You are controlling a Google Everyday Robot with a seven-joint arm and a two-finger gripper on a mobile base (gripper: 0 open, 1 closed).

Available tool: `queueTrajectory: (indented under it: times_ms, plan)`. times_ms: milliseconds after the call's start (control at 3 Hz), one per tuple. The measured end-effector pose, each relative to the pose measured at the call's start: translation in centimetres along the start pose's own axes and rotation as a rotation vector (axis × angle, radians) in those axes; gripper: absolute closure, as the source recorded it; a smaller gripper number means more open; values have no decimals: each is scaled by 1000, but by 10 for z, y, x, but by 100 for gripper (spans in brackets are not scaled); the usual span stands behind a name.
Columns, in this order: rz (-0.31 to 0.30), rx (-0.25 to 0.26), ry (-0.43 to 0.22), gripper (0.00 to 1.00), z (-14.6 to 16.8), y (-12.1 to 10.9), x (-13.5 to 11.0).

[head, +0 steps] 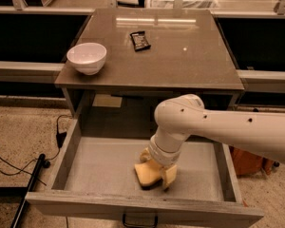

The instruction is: Pick sponge from top drawer and place on counter

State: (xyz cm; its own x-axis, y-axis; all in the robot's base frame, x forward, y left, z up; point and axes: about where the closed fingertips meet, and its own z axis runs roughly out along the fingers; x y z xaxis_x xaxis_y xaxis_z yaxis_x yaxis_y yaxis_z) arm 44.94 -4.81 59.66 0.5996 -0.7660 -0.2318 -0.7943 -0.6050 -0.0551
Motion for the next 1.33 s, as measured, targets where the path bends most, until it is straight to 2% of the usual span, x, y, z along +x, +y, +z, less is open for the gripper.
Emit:
queueTrajectory:
  times_ms: [333,667,1000,1333]
  plan:
    - [-3,-25,-35,63,7,-2,-4]
    - [12,-10,-74,86,-9,-9,-6]
    - [60,52,-29,100,-76,-25,-1]
    - [97,116,49,100,-163,-40,14]
